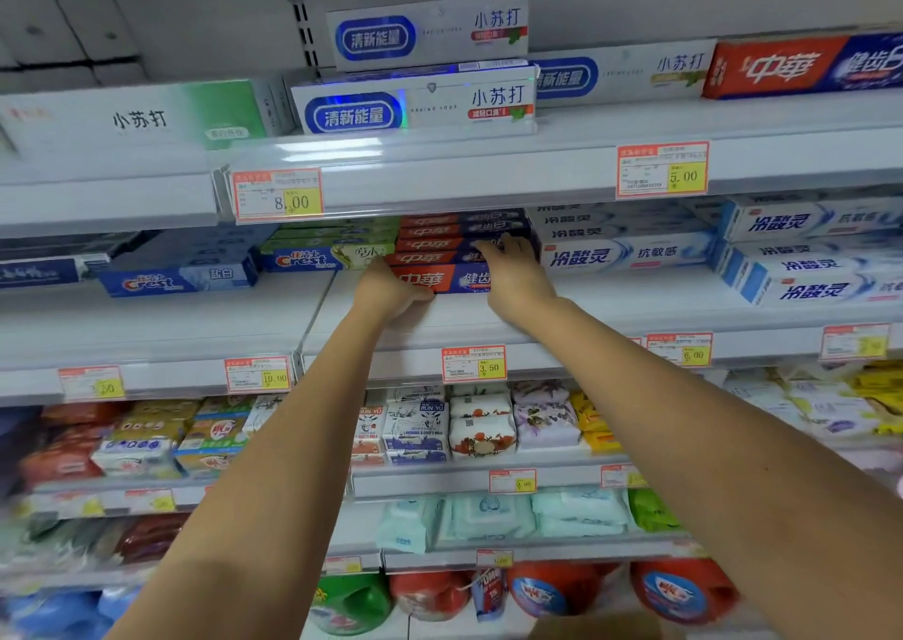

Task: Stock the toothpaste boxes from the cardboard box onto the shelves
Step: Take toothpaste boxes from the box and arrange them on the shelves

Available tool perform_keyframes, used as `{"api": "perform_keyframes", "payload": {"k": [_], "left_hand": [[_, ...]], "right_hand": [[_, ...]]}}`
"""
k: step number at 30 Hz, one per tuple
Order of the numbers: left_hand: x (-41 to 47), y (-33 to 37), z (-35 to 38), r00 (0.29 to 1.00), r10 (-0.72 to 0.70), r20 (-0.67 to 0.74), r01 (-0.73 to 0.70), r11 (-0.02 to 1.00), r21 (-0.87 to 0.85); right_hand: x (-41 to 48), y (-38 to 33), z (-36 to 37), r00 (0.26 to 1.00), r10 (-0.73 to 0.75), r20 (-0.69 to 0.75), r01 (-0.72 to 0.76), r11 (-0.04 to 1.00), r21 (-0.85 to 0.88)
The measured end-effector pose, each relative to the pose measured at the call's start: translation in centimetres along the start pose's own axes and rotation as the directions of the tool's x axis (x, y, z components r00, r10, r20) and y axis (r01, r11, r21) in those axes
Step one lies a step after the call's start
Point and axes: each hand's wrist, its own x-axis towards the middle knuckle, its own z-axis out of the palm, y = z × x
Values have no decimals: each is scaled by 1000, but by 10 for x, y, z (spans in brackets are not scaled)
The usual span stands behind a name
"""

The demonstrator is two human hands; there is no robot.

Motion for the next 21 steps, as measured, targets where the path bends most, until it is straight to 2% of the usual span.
{"api": "perform_keyframes", "payload": {"k": [6, 9, 12, 15, 21], "left_hand": [[-5, 4, 2, 999, 42, -35, -40, 998, 47], [-4, 5, 5, 998, 45, -37, -42, 996, 78], [-4, 7, 7, 997, 59, -52, -53, 992, 112], [-4, 7, 9, 996, 81, -46, -73, 985, 155], [2, 5, 11, 995, 92, -27, -85, 974, 210]], "right_hand": [[12, 14, -8, 994, -92, 65, 86, 992, 96], [8, 18, -9, 987, -145, 73, 141, 988, 59], [3, 14, -9, 993, -119, -17, 117, 990, -79], [-1, 7, -10, 991, -45, -129, 15, 975, -224], [-3, 14, -9, 968, 23, -251, -50, 994, -100]]}}
